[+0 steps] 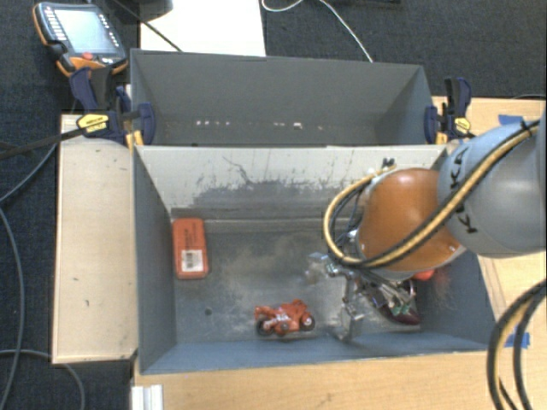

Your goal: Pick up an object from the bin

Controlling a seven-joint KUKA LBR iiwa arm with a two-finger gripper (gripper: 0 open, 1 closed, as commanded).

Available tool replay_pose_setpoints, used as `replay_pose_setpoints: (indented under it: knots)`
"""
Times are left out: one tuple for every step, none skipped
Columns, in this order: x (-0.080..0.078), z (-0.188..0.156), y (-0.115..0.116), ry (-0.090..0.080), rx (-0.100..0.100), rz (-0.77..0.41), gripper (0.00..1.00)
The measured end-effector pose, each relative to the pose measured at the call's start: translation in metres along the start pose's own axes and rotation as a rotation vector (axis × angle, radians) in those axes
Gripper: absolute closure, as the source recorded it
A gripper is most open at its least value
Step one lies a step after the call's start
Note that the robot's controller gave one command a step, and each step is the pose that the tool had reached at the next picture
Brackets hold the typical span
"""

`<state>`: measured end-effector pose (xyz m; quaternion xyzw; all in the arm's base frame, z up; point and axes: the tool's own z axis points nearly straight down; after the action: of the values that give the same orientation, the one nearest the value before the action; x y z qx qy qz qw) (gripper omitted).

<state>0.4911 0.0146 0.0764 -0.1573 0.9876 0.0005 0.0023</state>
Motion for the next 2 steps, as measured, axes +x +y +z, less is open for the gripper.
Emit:
replay_pose_setpoints:
  knots:
    - [0.005,-0.008,0.014,-0.001,-0.001,0.477,0.00]
    - [-0.026,-0.017,0.082,-0.003,0.000,0.180,0.00]
